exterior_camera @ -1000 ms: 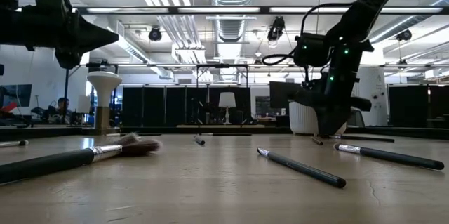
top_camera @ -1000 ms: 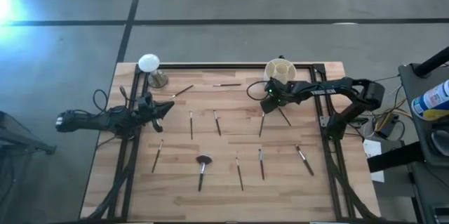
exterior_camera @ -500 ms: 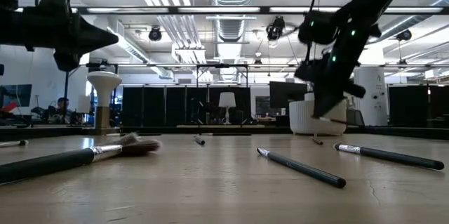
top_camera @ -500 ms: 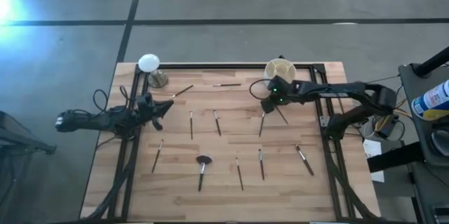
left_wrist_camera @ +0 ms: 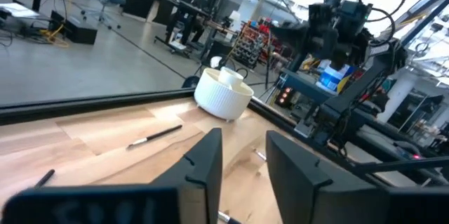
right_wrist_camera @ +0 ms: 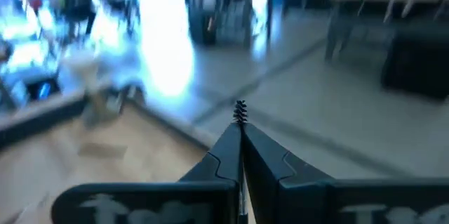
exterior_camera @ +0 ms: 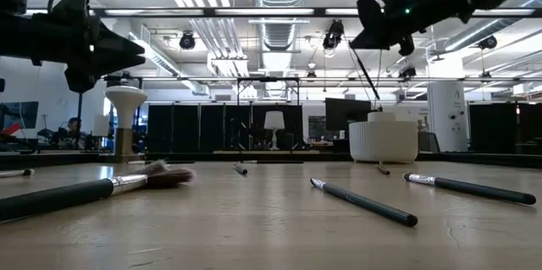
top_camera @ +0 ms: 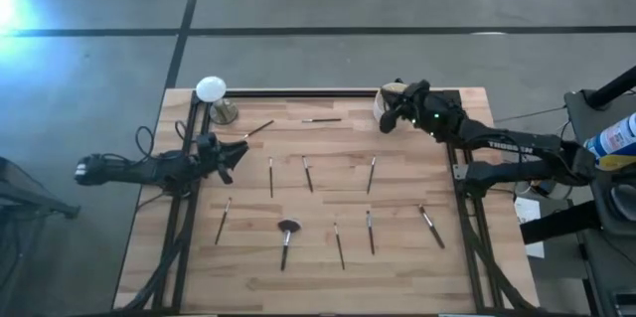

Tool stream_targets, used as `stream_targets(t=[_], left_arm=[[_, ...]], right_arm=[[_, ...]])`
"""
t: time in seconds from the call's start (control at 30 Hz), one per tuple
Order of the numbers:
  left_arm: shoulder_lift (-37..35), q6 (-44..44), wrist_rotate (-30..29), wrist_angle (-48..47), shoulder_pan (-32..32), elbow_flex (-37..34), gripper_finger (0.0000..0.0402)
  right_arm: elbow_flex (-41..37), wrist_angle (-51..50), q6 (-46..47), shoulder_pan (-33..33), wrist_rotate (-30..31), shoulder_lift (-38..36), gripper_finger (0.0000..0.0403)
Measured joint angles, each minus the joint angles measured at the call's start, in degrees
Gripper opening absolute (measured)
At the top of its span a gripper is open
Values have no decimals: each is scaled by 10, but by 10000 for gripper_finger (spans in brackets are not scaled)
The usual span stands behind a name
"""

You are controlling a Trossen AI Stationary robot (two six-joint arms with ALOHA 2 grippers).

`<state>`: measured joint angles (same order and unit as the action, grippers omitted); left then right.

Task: Put items in baskets/containers
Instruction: Put the black lash brush into the white pen organizer

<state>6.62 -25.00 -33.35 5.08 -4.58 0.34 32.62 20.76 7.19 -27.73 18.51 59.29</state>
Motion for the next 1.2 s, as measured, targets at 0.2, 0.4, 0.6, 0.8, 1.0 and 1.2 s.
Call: stream_targets(t=[0.2, 0.4, 0.6, 0.8, 1.0, 1.2], left_arm=[[14, 26, 0, 11, 0, 0, 114], [15, 29, 0, 14, 0, 0, 114], [15, 39, -1, 14, 0, 0, 114], [15, 46, -2, 13, 0, 0, 114], [15, 58, -9, 13, 0, 0, 114], [15, 56, -31, 15, 0, 0, 114]], right_arm=[[-69, 201, -61, -66, 27, 11, 8], [-122, 360, -85, -138, 13, 50, 8], [-154, 481, -54, -189, -36, 138, 8], [-175, 597, -58, -191, -40, 236, 8], [-175, 626, -71, -191, -40, 300, 8], [-160, 626, -58, -191, -40, 332, 8]])
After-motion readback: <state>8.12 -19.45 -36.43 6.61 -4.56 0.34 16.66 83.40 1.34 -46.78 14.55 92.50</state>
